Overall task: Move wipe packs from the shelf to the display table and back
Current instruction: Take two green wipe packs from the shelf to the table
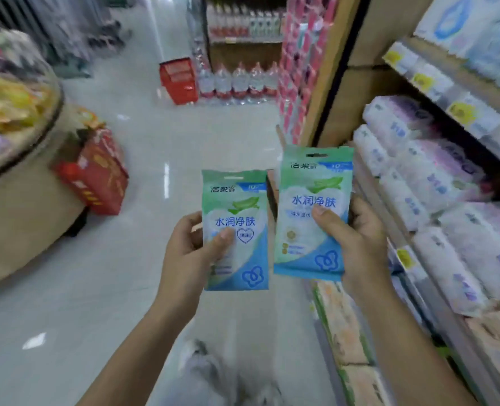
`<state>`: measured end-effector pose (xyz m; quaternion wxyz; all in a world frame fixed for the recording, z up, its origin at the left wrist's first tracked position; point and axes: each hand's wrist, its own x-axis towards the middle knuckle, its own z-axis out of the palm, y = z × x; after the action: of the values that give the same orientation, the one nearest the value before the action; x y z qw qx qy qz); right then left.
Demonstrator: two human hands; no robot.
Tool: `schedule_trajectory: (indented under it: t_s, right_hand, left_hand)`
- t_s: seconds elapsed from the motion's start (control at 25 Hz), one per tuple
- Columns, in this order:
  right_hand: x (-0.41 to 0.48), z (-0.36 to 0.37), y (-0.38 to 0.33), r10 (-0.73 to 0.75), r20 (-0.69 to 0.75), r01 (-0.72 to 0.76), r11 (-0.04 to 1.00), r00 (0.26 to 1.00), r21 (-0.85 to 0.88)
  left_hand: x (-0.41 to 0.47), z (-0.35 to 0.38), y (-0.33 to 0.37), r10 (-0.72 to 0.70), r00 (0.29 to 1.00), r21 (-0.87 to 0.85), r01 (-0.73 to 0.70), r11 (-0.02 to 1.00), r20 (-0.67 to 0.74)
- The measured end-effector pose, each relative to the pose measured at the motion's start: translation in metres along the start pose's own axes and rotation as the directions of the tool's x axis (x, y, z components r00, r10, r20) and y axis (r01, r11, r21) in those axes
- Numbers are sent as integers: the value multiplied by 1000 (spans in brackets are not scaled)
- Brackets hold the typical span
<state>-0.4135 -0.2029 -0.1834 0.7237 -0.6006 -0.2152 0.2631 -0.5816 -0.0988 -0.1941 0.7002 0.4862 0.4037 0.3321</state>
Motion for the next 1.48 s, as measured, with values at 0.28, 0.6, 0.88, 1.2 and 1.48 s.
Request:
schedule_trajectory:
  t_s: [0.28,0.6,0.88,1.2,1.48]
  right_hand:
    - [-3,221,50,170,518,-136,985,838,-104]
    - [-41,414,114,332,718,-212,943,612,-255]
    - [-27,536,163,431,792,-247,902,433,-355]
    - [12,739,195,422,854,-178,906,305,-385]
    - [-1,901,224,436,876,-194,896,207,-400]
  left_hand:
    - [-17,-209,22,27,865,-107,-93,990,-502]
    - [-28,-395,58,42,616,-85,-175,981,-787]
    - [15,-504,90,37,462,-76,-222,972,-886]
    - [96,-627,124,-34,313,-119,-257,959,-949]
    - [123,-721,110,-200,234,-261,-266,928,-951]
